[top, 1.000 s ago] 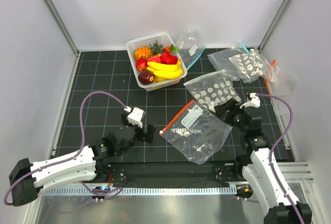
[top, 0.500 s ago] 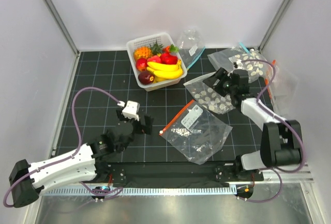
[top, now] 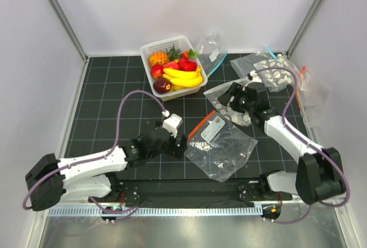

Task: Place the food in the zip-top bag and seal the zipper
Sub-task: Pick up the zipper food storage bag at the center of the board.

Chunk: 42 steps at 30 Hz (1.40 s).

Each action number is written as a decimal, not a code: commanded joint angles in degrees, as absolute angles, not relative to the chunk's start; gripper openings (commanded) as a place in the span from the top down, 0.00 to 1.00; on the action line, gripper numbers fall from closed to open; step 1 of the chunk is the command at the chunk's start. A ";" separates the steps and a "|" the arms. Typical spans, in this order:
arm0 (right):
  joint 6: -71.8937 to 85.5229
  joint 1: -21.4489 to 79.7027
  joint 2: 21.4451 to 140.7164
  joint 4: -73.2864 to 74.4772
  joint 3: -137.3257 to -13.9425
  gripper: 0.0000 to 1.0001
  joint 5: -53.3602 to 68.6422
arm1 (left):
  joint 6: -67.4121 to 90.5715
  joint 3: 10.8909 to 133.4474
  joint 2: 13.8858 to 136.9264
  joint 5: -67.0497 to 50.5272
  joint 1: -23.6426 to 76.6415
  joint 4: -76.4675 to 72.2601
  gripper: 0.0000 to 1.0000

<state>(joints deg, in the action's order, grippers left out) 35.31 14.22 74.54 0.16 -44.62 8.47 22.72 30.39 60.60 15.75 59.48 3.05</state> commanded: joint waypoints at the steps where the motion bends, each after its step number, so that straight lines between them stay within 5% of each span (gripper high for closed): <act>1: 32.35 14.59 67.95 3.77 -40.62 0.27 1.94 | 23.12 35.94 65.29 7.58 59.33 2.37 0.04; 20: 29.09 14.59 35.70 18.54 -29.09 0.28 -4.92 | 25.93 58.62 98.16 6.24 57.57 12.21 0.28; 25: 29.35 14.59 34.10 18.99 -26.81 0.29 -3.61 | 26.37 59.85 100.19 6.15 57.48 13.10 0.51; 32: 29.27 14.68 40.33 17.58 -26.98 0.29 3.33 | 27.51 59.15 100.90 3.34 57.48 12.75 1.00; 37: 29.27 17.92 46.22 16.09 -28.39 0.29 3.43 | 31.36 55.82 96.43 3.43 57.66 10.20 1.00; 40: 29.62 19.68 48.51 15.91 -29.00 0.28 1.24 | 32.25 53.09 91.17 4.83 57.57 8.44 0.71; 41: 29.62 20.38 48.78 16.08 -29.18 0.28 0.53 | 32.08 52.30 89.75 5.70 57.57 8.52 0.53; 42: 29.79 20.74 49.04 16.35 -29.27 0.28 0.27 | 31.73 52.30 88.87 6.32 57.48 8.96 0.48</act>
<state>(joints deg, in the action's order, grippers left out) 30.04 19.53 48.58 18.06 -26.61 1.56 30.48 52.51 94.72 4.73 57.60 11.55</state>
